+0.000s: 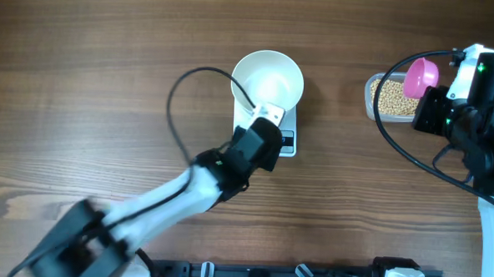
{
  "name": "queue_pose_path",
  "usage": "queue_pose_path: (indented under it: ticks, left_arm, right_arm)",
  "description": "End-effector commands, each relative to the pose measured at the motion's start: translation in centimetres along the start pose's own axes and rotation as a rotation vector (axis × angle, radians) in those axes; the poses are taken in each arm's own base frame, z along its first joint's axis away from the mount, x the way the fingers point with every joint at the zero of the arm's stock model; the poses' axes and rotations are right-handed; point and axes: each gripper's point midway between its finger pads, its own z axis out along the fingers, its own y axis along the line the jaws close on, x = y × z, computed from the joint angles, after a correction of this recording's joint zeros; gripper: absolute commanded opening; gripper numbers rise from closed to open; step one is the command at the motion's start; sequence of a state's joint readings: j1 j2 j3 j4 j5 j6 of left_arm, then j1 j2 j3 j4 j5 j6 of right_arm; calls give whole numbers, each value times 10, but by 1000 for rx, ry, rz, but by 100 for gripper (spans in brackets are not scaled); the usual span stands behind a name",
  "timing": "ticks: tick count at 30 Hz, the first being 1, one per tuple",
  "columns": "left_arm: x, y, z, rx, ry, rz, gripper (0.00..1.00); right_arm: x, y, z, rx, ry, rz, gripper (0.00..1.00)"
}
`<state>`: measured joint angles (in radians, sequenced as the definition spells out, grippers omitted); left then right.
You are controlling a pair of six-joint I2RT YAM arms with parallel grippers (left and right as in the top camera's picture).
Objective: Scoop item into bowl and weigh 150g on scale
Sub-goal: 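Retract the left gripper away from the scale to the left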
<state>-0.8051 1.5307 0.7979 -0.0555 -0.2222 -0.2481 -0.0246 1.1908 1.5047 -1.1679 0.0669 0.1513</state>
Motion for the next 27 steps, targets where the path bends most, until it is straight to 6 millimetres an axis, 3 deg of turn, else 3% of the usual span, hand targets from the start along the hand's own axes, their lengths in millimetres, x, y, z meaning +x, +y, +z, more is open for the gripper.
queue_pose_path:
  ticks: [1, 5, 8, 12, 13, 17, 18, 19, 20, 21, 27]
  left_arm:
    - [-40, 5, -61, 34, -128, -29, 4]
    - [-52, 23, -106, 24, -183, -62, 4]
    - [-52, 83, -124, -117, -194, -212, 7]
    - [-28, 158, -132, -310, -119, -344, 7]
    - [-23, 171, -134, -346, -105, -371, 17]
    - [-6, 214, -146, -460, -75, -467, 23]
    - [-4, 220, -147, -476, -73, -481, 34]
    - [0, 228, -150, -498, -70, -501, 58]
    - [3, 232, -152, -512, -63, -513, 95]
    - [7, 237, -154, -527, -51, -527, 100]
    - [10, 242, -156, -541, -46, -539, 100]
  right_arm:
    - [-6, 2, -9, -16, -29, -13, 4]
    - [-6, 2, -9, -16, -29, -13, 4]
    - [-6, 2, -9, -16, -29, -17, 4]
    - [-6, 2, -9, -16, -30, -39, 4]
    - [-7, 2, -9, -16, -31, -43, 4]
    - [-7, 3, -9, -20, -31, -42, 4]
    - [-7, 3, -9, -20, -31, -42, 4]
    - [-7, 3, -9, -20, -33, -40, 4]
    - [-7, 3, -9, -20, -33, -40, 4]
    - [-7, 3, -9, -20, -33, -40, 4]
    - [-16, 4, -7, -23, -66, -41, 4]
